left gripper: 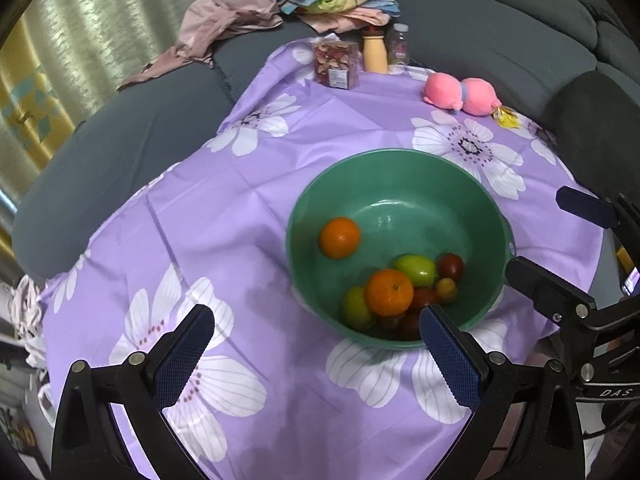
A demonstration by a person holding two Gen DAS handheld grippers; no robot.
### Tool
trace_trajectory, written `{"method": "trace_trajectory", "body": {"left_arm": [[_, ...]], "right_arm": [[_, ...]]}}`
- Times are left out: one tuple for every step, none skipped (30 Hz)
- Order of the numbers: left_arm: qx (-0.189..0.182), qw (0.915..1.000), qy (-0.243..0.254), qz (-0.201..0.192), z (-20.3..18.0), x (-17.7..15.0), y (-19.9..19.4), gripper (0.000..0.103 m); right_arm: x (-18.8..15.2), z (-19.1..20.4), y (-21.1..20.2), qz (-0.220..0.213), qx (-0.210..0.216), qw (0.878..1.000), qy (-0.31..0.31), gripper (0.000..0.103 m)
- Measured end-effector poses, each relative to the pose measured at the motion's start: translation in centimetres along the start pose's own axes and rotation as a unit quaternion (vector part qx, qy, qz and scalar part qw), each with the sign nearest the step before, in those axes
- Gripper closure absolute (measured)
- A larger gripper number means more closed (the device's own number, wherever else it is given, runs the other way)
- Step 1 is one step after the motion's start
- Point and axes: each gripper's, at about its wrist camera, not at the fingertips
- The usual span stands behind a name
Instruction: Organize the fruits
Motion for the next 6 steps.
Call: {"method": "trace_trajectory", "body": {"left_arm": [[0.000,1.0000,0.000,-0.001,-0.11,0.08,0.02,0.001],[-0.001,1.0000,0.000,-0.003,-0.17,0.16,0.05,0.001],[-0.002,1.0000,0.002,-0.003,-0.23,0.25,0.10,0.001],[-0.002,1.0000,0.002,-0.002,-0.26,0.37,0.21,0.001],[-0.002,1.0000,0.001,-0.001,-0.24,0.46,0.32,0.001],[-0.003,1.0000,0.000,0.002,-0.24,0.53,0.46,0.001]], "right_arm": [[-0.01,-0.02,0.01,0.000,0.000,1.000,0.000,0.006],[0.01,-0.12,0.05,-0.001,0.000,1.000,0.001,0.006],[0.03,-0.14,0.07,-0.001,0.000,1.000,0.002,0.006],[0.05,-0.24,0.13,-0.001,0.000,1.000,0.003,0.006],[0.06,-0.36,0.18,-0.001,0.000,1.000,0.003,0.006],[0.08,-0.45,0.24,0.000,0.000,1.000,0.004,0.006]]}}
Point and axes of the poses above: each gripper's, at about its wrist camera, not at the fingertips, and y roughly the way its jaws point, z to its left, x to its top, and after that the axes turned 2 degrees about x, right-handed
